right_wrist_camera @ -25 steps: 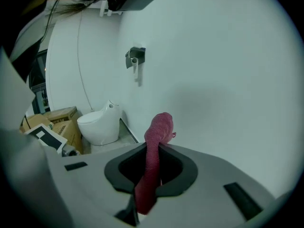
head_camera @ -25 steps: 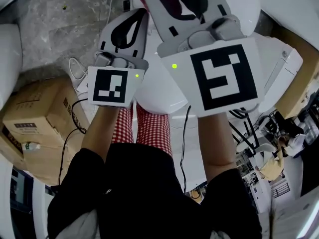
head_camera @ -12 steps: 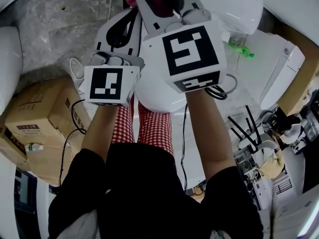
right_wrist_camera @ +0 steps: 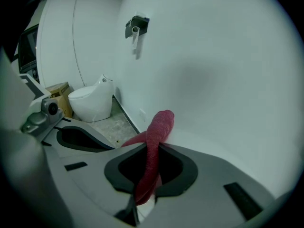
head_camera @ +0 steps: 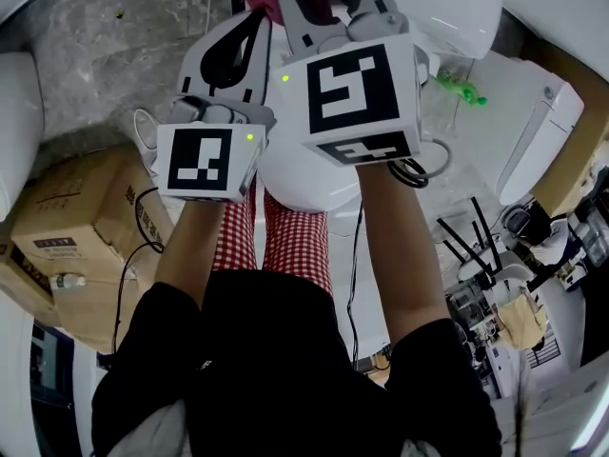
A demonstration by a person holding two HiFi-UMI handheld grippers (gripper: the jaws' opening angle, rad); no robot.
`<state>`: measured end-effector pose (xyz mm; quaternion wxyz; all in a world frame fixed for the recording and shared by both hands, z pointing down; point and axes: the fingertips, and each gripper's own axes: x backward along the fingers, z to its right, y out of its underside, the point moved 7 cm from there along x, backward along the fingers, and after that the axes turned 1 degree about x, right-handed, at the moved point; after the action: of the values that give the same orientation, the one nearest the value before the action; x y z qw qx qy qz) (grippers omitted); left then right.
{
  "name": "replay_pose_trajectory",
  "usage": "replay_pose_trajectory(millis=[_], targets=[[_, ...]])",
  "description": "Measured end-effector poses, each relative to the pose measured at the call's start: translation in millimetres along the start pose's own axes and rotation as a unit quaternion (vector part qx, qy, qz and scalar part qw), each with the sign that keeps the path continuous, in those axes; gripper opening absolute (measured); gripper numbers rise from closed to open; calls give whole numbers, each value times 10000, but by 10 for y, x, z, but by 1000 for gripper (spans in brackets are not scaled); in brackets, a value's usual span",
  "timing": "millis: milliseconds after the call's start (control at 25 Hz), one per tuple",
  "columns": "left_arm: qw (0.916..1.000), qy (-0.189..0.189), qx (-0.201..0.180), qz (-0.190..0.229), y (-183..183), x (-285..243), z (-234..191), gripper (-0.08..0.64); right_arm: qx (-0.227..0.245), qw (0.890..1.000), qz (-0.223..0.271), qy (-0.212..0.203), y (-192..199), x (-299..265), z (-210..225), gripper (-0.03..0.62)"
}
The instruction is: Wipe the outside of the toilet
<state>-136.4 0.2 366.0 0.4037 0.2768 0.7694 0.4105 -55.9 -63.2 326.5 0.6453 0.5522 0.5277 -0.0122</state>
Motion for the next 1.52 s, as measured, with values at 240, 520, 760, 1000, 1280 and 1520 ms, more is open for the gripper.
replay_pose_trajectory(millis=[240, 520, 760, 1000, 1280, 1520], targets=[[10000, 11, -32, 67, -12, -10, 62, 9, -246, 9996, 112, -3, 66, 77, 105, 54], [9999, 92, -77, 16, 38, -22, 186, 9, -455, 9987, 233, -78, 154, 156, 196, 54], [9999, 128, -81, 29, 37, -36, 261, 9, -530, 9982, 259, -68, 199, 235, 278, 54], [9999, 122, -81, 48, 37, -40, 304, 9, -496, 9985, 237, 4, 245, 305, 372, 54], [9998, 159, -69, 5, 72, -53, 354, 9, -524, 9982, 222, 196, 319, 413, 523, 54], [9996, 254, -95, 0, 83, -88, 438, 9, -564, 9976, 210, 356, 410, 512, 658, 54]])
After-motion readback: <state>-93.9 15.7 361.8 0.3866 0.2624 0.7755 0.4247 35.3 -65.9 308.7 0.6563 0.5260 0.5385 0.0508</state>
